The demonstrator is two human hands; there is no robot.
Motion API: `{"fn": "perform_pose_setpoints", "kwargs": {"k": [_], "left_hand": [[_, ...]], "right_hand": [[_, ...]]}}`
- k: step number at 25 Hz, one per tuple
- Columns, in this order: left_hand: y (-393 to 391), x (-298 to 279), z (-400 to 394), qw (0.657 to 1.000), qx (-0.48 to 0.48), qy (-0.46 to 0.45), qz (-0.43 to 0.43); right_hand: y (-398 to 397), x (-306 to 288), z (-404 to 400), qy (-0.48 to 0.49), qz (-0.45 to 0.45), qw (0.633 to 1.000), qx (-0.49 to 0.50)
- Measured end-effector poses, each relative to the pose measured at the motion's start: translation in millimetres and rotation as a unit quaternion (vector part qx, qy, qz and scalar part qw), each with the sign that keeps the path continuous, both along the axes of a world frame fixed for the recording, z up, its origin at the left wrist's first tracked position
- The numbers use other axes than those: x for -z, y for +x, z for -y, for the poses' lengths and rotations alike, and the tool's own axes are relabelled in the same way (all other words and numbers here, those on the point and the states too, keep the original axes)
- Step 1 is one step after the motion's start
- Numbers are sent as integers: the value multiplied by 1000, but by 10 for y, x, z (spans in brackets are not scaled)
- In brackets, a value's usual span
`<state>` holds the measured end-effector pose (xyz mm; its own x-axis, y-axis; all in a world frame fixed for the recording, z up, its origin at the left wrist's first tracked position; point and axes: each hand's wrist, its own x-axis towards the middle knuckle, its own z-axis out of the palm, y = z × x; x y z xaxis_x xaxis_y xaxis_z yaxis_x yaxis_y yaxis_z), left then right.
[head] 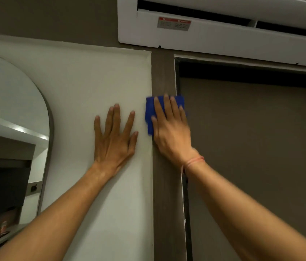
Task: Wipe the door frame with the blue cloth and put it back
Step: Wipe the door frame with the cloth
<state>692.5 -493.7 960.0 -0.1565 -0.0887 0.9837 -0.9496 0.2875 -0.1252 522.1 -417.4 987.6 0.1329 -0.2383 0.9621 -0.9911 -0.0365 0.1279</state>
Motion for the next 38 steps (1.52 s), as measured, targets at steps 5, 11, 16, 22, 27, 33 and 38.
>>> {"fn": "perform_pose_setpoints", "kwargs": {"k": [5, 11, 16, 22, 27, 33, 38], "left_hand": [[-71, -238, -22, 1000, -12, 7, 5], [56, 932, -54, 999, -11, 26, 23], [77, 1841, -60, 998, -23, 46, 30], [61, 2015, 50, 999, -26, 18, 21], [49, 2024, 53, 1000, -23, 9, 18], [75, 2022, 16, 999, -14, 24, 24], [69, 2027, 66, 1000, -8, 6, 23]], "right_hand": [[-4, -613, 78, -10, 30, 999, 3], [22, 926, 133, -50, 33, 998, -3], [66, 2678, 55, -4, 50, 999, 1], [26, 3038, -24, 23, 16, 1000, -5], [70, 1357, 179, -74, 74, 995, 5], [149, 3751, -99, 18, 38, 999, 17], [218, 2352, 111, -36, 37, 999, -12]]}}
